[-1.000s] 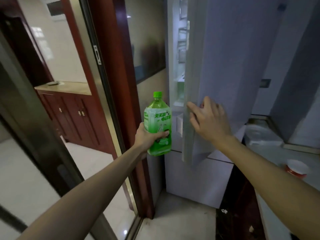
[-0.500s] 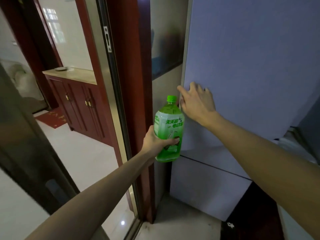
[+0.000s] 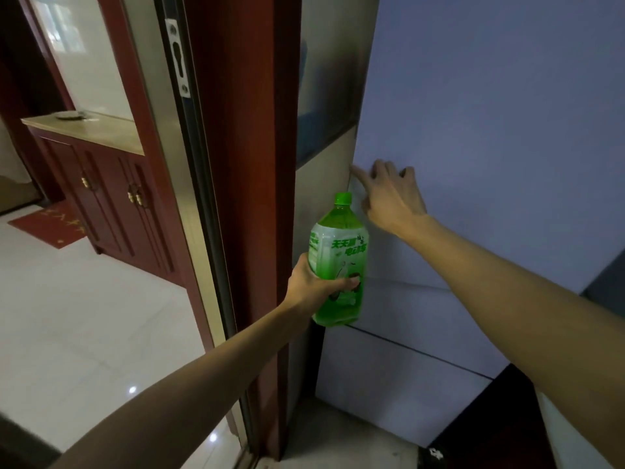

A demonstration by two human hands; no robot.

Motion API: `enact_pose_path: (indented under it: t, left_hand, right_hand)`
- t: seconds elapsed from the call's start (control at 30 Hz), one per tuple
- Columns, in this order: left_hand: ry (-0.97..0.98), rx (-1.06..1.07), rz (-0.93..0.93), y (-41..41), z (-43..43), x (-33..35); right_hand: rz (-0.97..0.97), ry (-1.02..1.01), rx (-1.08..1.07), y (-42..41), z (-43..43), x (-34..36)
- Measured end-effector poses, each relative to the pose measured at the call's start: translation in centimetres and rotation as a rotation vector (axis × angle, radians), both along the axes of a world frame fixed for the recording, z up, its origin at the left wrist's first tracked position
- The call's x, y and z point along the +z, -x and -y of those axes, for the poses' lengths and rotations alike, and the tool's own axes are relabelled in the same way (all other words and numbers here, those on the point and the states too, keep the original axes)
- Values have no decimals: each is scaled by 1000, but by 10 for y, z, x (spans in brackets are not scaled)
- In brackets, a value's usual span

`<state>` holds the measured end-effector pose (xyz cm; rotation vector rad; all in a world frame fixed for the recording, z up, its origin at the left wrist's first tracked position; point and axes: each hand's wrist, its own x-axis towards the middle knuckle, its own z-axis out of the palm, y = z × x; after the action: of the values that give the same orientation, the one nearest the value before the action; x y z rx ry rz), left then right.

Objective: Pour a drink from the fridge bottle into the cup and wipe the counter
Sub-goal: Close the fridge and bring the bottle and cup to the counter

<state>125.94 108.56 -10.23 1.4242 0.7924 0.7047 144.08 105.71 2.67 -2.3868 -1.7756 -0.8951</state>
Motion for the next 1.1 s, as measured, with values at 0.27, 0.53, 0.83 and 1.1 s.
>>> enact_pose_path:
  t: [0.27, 0.53, 0.83, 1.1]
  left_hand:
    - [-33, -76, -13, -34, -12, 1]
    - [-81, -146, 11, -66, -9, 16]
    - [-73, -181, -3, -100, -13, 11]
    - [-162, -278, 6, -154, 3, 10]
  right_hand:
    - [32, -1, -61, -61, 24, -39]
    - [-16, 231, -273, -95, 18, -42]
    - [-70, 308, -276, -126, 34, -52]
    - [-416, 235, -227, -151, 91, -88]
